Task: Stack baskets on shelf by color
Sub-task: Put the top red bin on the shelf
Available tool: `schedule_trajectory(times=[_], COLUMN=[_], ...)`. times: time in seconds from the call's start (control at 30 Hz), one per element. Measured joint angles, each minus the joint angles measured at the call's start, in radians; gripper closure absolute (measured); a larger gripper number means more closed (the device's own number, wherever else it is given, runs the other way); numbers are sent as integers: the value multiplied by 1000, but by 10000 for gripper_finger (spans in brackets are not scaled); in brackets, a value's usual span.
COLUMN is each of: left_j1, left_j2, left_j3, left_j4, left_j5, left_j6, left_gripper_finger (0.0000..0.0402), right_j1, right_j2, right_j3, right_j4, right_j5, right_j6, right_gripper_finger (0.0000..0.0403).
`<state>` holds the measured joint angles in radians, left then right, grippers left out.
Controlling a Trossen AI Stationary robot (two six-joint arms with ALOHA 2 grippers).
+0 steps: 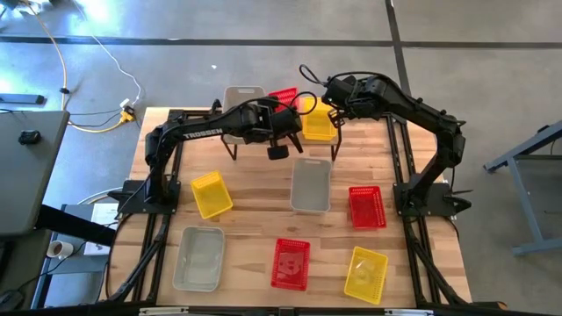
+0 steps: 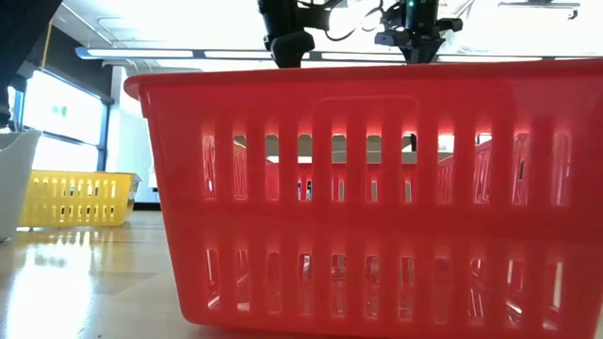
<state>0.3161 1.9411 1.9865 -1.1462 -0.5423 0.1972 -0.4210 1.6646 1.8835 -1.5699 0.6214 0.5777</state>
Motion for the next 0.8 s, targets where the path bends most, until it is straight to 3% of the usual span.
schedule_trajectory(times=[0.8], left_j1=[0], left_j2=[1], left_j3=[-29], left_j4=[6], left_j5=[82], left_j6=[-3], left_gripper_finger=[393], right_j1=[0], right_j2=[0], right_j3=[0], right_j4=[0], right_j5=[-27], right_j6=[1], right_gripper_finger=[334])
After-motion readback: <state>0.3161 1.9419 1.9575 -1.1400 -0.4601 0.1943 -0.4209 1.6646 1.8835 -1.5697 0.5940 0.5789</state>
